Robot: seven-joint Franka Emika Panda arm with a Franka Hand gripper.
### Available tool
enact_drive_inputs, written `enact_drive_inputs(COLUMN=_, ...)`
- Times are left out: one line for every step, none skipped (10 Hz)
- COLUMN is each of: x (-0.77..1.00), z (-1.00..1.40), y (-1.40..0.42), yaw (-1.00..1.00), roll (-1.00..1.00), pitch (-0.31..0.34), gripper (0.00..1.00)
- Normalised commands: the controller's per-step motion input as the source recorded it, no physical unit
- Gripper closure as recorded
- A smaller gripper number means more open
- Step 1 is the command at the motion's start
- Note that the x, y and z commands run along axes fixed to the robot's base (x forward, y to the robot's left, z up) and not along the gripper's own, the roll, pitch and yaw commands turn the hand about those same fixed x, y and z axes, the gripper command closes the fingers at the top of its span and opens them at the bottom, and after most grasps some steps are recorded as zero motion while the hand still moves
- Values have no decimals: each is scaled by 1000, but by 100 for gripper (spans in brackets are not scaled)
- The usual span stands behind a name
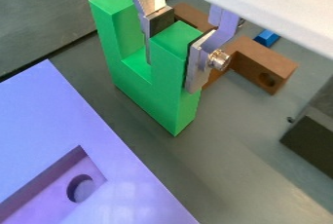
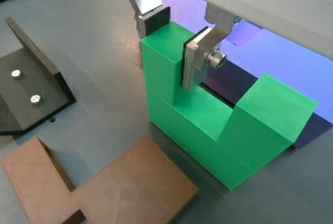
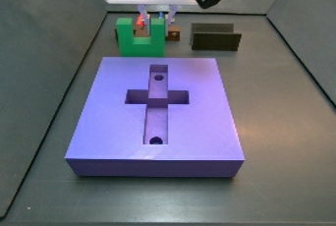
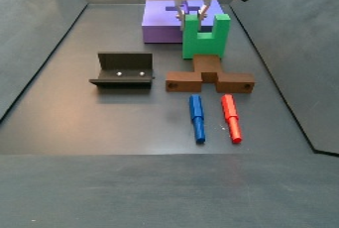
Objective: Pick up the green object. Move up. Move to above the board. Insert the green object.
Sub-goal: Pick up the green object, then move up.
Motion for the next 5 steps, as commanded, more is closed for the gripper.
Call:
enact_drive_inputs(x=0, z=0, y=0, yaw=0, roll=0, pitch=0, gripper=100)
enact_drive_inputs(x=0, z=833, y=0, yaw=0, roll=0, pitch=0, gripper=100)
enact_drive_inputs(x=17, z=791, y=3, yaw=-29, roll=-2, pitch=9, gripper=100)
enact_drive_inputs(x=-7, z=642, y=1, yaw=-30, roll=-6, pitch=20, gripper=100)
enact_drive_inputs(x=23, z=235, y=-2, yaw=-18, roll=-23, pitch=-2, gripper=100)
